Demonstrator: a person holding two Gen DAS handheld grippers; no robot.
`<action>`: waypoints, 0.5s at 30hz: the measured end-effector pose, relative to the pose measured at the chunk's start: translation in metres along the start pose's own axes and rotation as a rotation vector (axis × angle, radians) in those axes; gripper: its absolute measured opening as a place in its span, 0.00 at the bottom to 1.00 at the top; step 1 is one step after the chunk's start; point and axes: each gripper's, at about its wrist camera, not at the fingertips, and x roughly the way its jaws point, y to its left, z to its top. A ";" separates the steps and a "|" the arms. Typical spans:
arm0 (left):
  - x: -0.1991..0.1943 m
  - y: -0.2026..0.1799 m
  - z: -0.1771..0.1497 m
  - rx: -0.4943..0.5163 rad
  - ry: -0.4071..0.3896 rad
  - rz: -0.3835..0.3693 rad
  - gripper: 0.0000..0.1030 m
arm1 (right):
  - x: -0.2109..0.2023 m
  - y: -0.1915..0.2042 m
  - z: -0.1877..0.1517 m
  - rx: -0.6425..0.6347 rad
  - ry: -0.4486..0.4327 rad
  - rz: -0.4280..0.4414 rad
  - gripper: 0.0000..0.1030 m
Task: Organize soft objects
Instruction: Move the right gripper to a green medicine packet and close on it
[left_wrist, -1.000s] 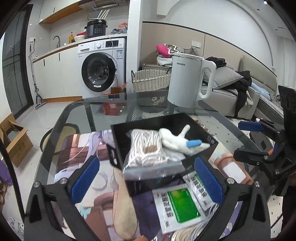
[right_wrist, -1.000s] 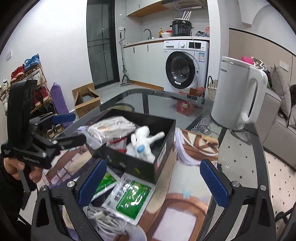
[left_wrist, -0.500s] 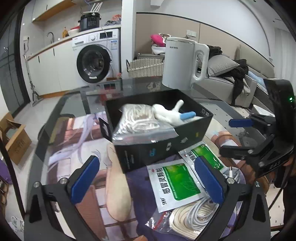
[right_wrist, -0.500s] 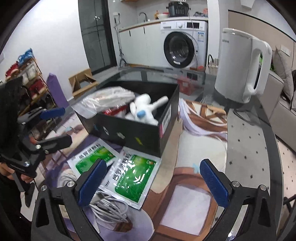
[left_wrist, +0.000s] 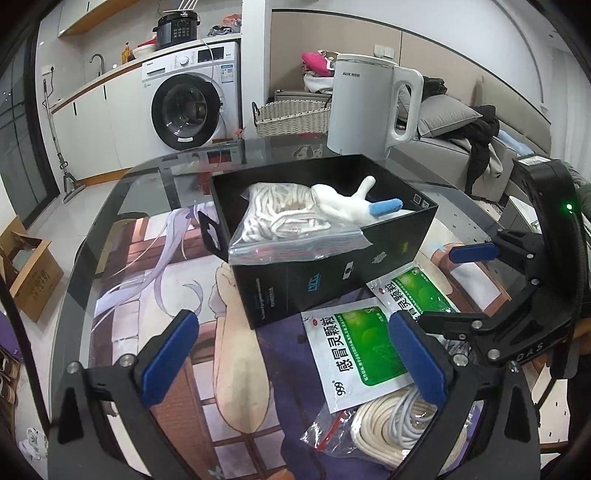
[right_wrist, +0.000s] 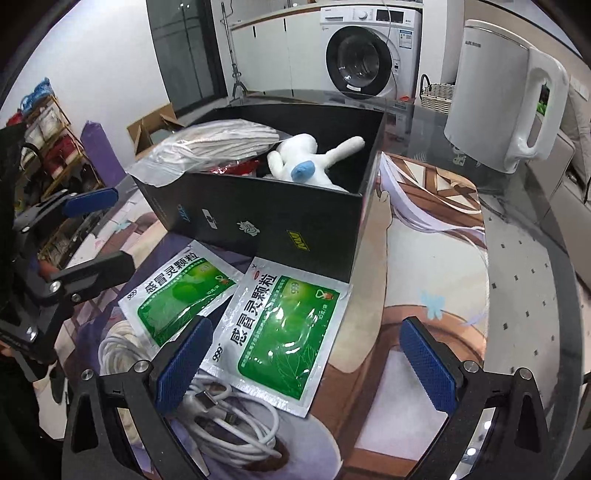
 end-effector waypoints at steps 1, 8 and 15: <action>-0.001 0.000 0.000 0.003 -0.001 -0.001 1.00 | 0.001 0.001 0.002 -0.004 0.011 -0.009 1.00; -0.001 0.003 -0.001 0.000 0.004 0.005 1.00 | 0.012 0.010 0.010 -0.009 0.073 -0.066 1.00; 0.001 0.004 0.000 -0.002 0.009 0.010 1.00 | 0.020 0.015 0.006 -0.022 0.101 -0.062 1.00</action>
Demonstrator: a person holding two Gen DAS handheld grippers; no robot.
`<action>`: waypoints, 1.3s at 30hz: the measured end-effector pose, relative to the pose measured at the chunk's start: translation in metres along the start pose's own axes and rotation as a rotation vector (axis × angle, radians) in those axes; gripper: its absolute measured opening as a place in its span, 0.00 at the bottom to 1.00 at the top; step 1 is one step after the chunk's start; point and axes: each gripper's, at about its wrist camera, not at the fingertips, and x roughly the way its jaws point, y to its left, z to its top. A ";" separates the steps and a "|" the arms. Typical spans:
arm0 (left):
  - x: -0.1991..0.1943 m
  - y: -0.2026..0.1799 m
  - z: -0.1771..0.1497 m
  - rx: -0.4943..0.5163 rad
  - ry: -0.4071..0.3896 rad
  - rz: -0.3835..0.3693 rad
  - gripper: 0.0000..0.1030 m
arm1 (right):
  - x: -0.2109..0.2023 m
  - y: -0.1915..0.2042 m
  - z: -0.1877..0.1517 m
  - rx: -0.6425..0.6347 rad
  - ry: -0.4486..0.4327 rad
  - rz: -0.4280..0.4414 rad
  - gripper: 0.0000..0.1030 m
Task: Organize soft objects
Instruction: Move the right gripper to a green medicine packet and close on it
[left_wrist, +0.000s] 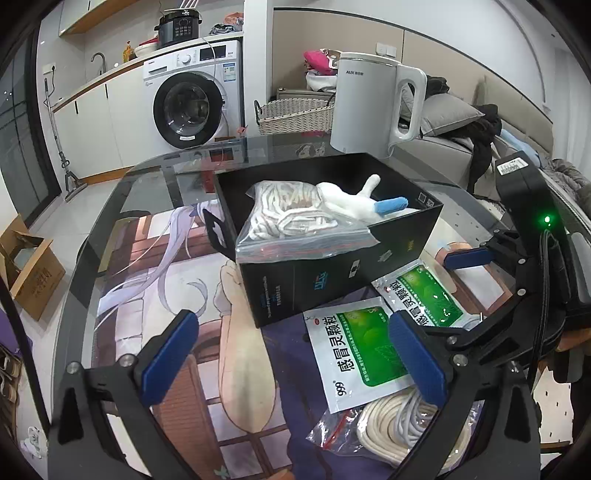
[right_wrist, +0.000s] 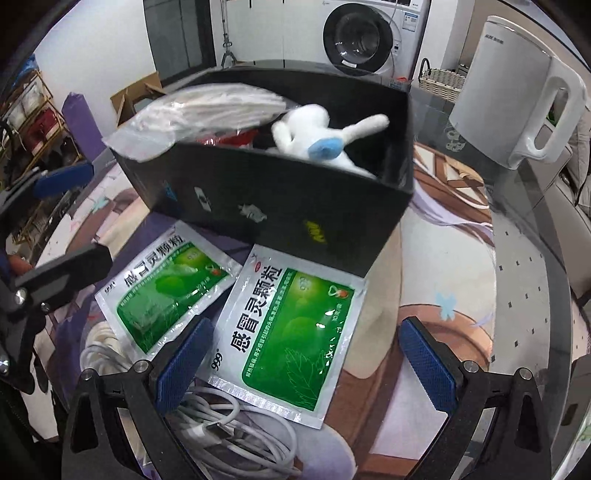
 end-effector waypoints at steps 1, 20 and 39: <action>0.000 0.000 0.000 0.001 0.001 -0.002 1.00 | 0.000 -0.001 0.000 0.002 0.003 0.002 1.00; 0.018 -0.010 -0.003 -0.005 0.066 -0.045 1.00 | -0.004 -0.036 -0.016 0.043 -0.024 0.002 0.99; 0.046 -0.034 -0.003 -0.006 0.186 -0.062 1.00 | -0.011 -0.031 -0.028 -0.002 -0.031 0.023 0.99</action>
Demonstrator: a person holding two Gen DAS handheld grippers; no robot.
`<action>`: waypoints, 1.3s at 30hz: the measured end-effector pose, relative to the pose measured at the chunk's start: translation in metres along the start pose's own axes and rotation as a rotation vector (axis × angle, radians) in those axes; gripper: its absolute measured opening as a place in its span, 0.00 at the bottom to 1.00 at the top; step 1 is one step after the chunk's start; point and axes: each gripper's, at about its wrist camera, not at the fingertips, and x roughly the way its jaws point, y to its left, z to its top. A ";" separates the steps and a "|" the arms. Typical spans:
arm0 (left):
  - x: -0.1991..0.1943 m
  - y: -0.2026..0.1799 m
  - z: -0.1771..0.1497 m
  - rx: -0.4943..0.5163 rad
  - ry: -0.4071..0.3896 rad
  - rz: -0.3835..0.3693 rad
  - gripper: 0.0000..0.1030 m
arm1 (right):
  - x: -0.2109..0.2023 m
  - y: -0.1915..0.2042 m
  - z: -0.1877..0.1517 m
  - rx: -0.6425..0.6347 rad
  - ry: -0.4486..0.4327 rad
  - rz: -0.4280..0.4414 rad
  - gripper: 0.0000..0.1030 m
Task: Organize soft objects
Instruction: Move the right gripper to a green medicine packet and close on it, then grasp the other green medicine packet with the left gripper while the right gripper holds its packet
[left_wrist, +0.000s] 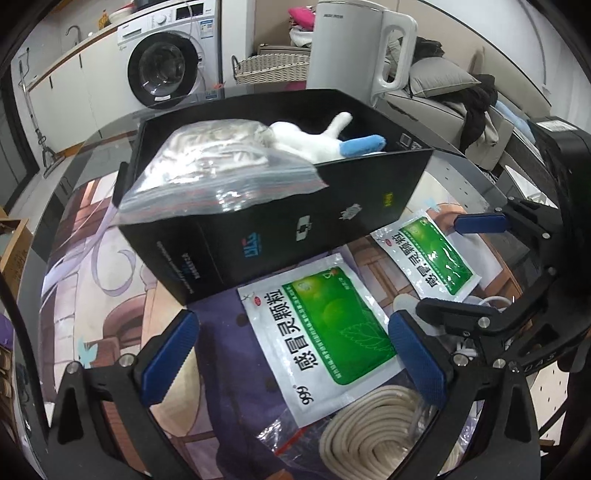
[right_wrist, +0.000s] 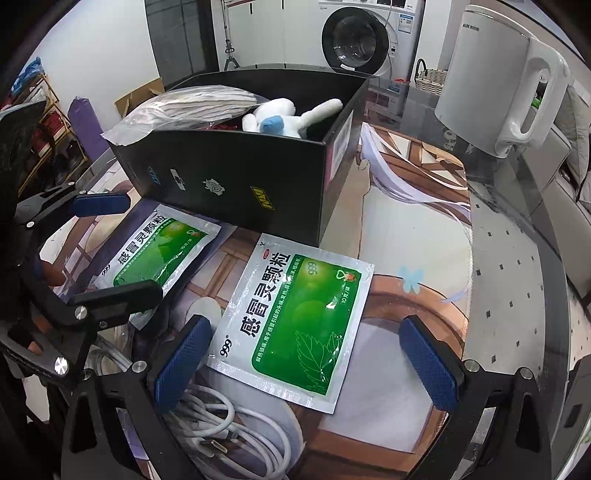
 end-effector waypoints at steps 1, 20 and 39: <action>0.001 0.002 0.000 -0.010 0.003 0.007 1.00 | 0.000 0.000 0.000 0.002 -0.003 -0.002 0.99; 0.004 0.008 -0.006 -0.021 0.016 0.052 1.00 | -0.004 0.008 0.002 0.003 -0.045 -0.001 0.89; 0.001 0.005 -0.014 0.009 -0.011 0.060 0.96 | -0.017 0.024 -0.007 -0.063 -0.109 0.037 0.41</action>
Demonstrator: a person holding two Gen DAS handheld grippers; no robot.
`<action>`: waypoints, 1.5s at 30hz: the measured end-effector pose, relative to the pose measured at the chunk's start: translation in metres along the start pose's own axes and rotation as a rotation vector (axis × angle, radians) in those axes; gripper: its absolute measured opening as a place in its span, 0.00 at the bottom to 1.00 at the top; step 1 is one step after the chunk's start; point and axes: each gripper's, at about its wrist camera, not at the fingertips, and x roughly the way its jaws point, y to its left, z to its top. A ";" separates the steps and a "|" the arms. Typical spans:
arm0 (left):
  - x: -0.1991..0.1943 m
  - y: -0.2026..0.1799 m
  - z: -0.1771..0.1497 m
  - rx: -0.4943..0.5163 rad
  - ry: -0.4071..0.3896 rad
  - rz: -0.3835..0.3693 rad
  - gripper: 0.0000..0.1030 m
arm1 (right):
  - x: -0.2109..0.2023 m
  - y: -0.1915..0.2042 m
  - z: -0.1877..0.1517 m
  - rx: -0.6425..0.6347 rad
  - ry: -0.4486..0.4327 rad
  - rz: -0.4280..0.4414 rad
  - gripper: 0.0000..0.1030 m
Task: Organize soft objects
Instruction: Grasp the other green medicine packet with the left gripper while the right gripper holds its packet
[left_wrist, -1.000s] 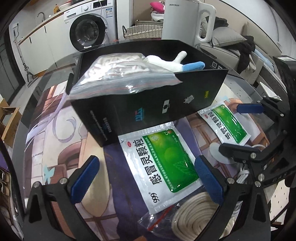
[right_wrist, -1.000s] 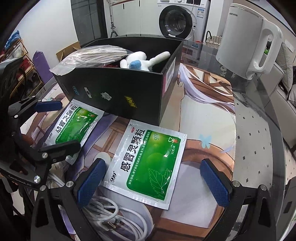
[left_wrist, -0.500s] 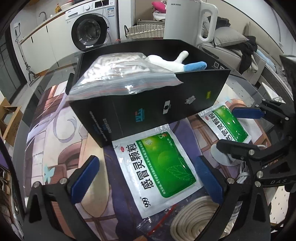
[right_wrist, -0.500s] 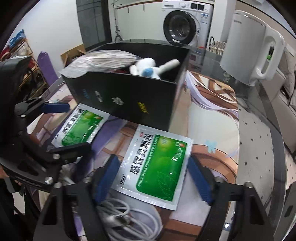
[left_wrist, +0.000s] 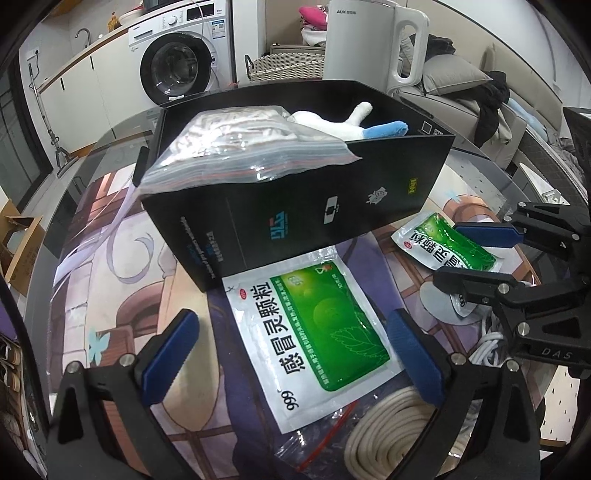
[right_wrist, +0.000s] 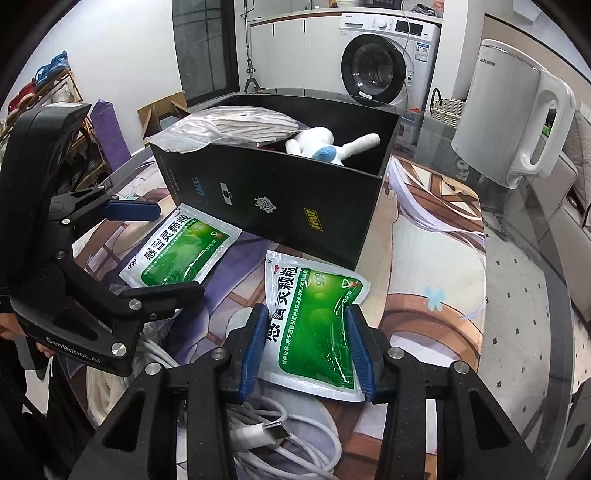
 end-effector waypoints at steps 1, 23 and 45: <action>-0.001 0.000 -0.001 0.004 -0.003 -0.003 0.93 | 0.000 0.000 0.000 -0.001 -0.001 -0.001 0.41; -0.020 0.022 -0.003 -0.068 -0.043 -0.059 0.60 | -0.002 0.005 0.000 -0.025 0.010 -0.003 0.41; -0.008 -0.006 -0.006 -0.036 -0.033 0.030 0.62 | -0.006 0.001 -0.004 -0.018 0.003 -0.015 0.41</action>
